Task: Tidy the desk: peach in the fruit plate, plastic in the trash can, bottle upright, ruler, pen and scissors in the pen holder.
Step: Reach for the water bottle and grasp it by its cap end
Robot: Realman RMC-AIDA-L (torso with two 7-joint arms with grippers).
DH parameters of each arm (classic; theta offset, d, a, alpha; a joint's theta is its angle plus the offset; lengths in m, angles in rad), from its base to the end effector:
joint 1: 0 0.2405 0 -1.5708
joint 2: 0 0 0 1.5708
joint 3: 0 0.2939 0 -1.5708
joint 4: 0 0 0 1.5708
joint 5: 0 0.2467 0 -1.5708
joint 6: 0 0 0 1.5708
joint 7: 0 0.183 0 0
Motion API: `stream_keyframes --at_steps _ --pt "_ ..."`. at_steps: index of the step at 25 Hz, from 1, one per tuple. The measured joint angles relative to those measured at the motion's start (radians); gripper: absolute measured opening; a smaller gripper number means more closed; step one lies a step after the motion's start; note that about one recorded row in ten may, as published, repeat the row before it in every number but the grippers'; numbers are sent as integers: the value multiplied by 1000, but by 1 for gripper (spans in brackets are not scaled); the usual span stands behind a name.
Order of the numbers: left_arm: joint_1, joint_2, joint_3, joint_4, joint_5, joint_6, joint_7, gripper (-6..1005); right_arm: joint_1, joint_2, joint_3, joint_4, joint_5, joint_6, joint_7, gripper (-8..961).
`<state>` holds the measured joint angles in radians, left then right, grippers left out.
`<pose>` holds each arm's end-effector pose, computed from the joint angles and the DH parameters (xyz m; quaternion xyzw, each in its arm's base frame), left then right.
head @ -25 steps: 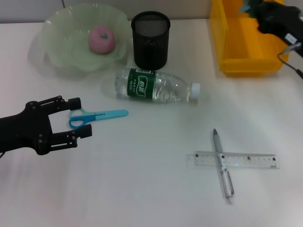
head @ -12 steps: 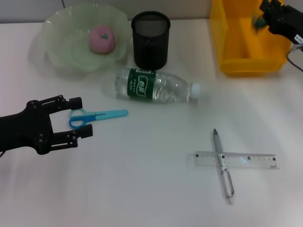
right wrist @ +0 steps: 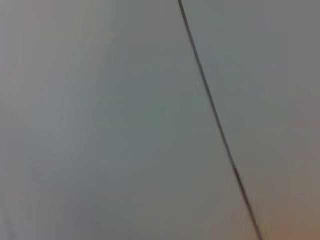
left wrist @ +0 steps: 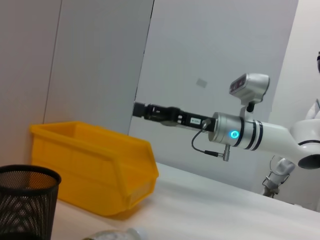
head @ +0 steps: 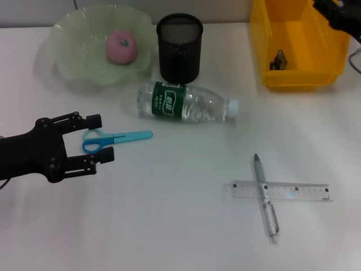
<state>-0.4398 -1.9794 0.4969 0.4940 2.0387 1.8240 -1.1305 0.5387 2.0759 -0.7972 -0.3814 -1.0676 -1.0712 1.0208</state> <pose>-0.3389 0.3262 -0.0107 -0.9273 -0.1717 -0.3123 0.1150 0.3249 0.4724 -0.0060 -0.7378 0.3020 0.4075 0.4454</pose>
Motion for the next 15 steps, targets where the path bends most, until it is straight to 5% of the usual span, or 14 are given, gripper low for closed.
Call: stream_keyframes --at_steps 6,10,15 --pt "-32 -16 0 0 1 -5 1 783 -63 -46 -17 -52 -85 -243 210 629" --pt "-76 -35 -4 0 -4 -10 -1 782 -91 -100 -14 -82 -313 -388 332 676" --pt "-154 -50 1 0 -1 -54 -23 782 -119 -112 -11 -119 -499 -466 282 782"
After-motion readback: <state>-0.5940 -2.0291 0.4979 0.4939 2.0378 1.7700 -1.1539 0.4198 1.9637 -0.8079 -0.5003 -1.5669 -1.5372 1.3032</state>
